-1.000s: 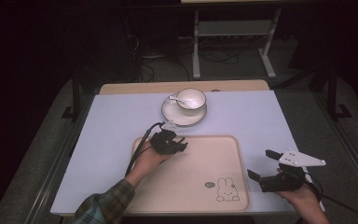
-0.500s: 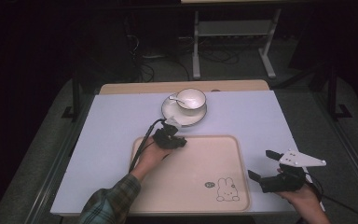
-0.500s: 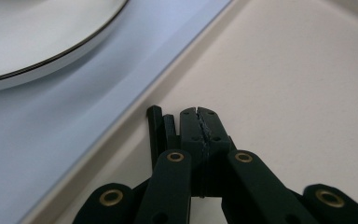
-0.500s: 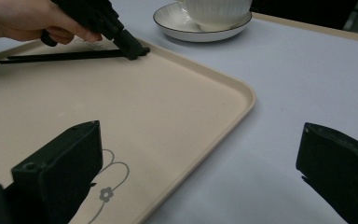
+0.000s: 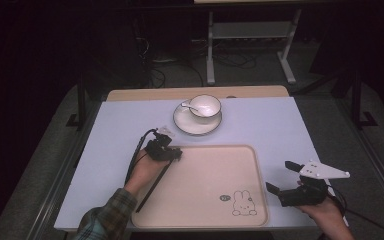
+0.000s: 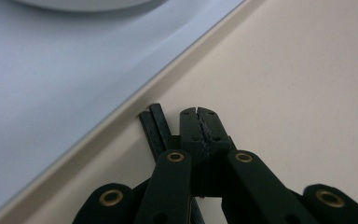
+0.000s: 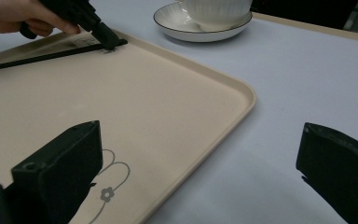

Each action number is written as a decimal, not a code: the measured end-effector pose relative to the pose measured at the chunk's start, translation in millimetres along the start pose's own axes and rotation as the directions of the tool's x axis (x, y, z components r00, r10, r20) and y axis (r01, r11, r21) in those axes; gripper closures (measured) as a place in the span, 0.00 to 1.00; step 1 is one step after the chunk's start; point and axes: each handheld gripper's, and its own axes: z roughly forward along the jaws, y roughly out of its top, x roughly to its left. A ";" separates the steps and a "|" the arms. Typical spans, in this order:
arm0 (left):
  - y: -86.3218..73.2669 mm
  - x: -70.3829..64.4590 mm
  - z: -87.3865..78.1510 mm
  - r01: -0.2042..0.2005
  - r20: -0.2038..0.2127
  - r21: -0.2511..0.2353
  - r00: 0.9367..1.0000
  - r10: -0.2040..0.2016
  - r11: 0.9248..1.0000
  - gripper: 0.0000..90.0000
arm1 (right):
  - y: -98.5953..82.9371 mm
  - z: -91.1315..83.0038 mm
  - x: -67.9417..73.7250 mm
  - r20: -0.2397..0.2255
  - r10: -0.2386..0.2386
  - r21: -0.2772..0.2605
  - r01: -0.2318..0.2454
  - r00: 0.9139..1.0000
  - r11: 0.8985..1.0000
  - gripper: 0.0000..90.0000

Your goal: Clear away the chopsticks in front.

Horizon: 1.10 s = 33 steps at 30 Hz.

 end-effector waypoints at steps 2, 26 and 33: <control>-4.9 1.5 -4.8 0.007 -0.003 0.003 1.000 -0.007 1.000 0.99 | 0.0 0.0 0.2 0.000 0.000 0.000 0.000 1.000 1.000 0.00; -48.0 28.2 -49.3 0.100 -0.060 0.005 0.993 -0.100 0.995 0.99 | 0.2 -0.8 1.1 0.002 -0.004 -0.002 0.004 1.000 1.000 0.00; -45.4 26.5 -52.7 0.087 -0.043 -0.011 0.995 -0.087 0.996 0.96 | 0.4 -0.9 1.5 0.003 -0.006 -0.002 0.006 1.000 1.000 0.00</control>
